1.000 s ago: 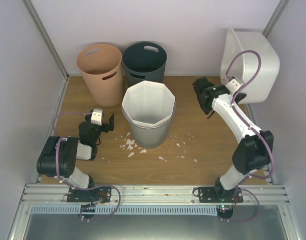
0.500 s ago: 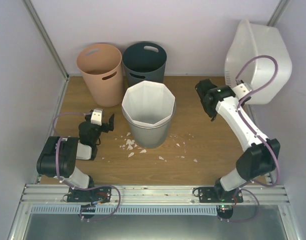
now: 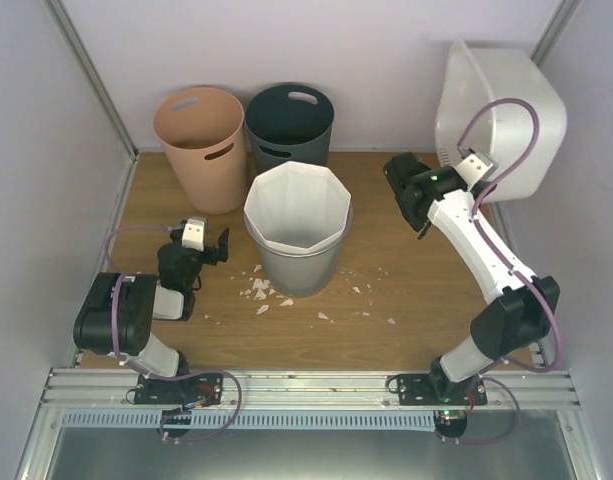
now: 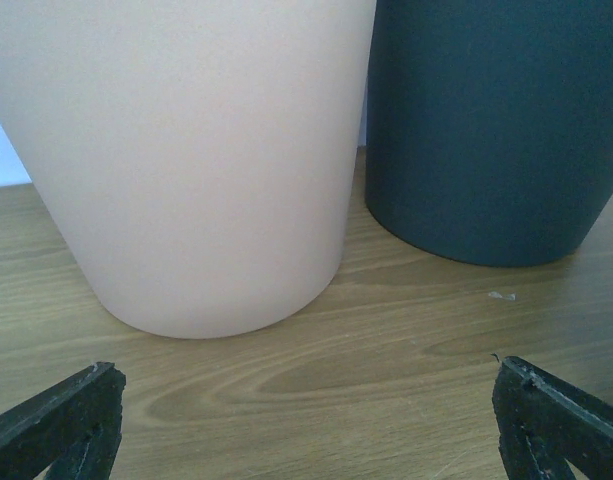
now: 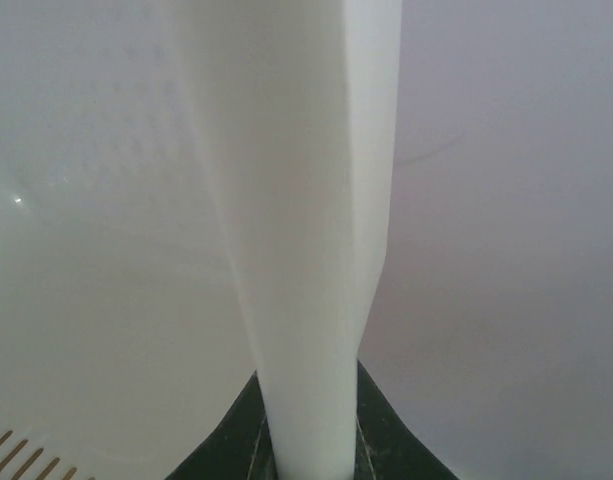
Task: Turn the large container upside down
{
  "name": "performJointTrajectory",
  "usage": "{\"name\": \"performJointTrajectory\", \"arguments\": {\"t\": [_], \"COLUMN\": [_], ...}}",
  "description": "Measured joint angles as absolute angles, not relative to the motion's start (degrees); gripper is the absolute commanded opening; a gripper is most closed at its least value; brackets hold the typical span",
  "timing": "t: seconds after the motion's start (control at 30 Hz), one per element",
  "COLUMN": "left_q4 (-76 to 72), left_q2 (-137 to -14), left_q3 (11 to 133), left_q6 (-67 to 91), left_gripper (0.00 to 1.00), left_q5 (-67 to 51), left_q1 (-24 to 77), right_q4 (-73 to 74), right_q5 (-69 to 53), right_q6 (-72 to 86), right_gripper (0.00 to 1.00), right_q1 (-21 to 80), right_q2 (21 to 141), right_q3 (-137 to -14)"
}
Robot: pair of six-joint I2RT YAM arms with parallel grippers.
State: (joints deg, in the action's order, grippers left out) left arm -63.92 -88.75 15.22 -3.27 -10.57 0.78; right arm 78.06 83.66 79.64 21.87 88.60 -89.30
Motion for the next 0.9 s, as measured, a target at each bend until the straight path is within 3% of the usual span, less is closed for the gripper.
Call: {"name": "performJointTrajectory", "arguments": {"t": [0.27,0.47,0.7,0.9], "left_q4": [-63.83,-61.91,-61.28,-61.04], "left_q2": [-88.73,-88.64,-88.64,-88.64], "left_q3": [15.27,17.12,17.17,17.19], "left_q6": [-3.70,-4.75,-4.80,-5.02], "left_gripper": [0.99,0.99,0.99,0.99], "left_q5": [-11.27,-13.17,-13.69,-13.87], "left_q1": [0.78,0.82,0.82,0.82], "right_q4": [78.06,76.03,43.97,31.09], "right_q5": [83.13,79.26,66.17,58.41], "right_q6": [66.11,59.79,28.40,11.27], "right_gripper": [0.01,0.01,0.01,0.01], "right_q1": [21.98,22.17,21.78,19.40], "right_q2": [92.64,91.48,78.30,75.85], "right_q3": [-93.89,-90.72,-65.76,-67.18]}}
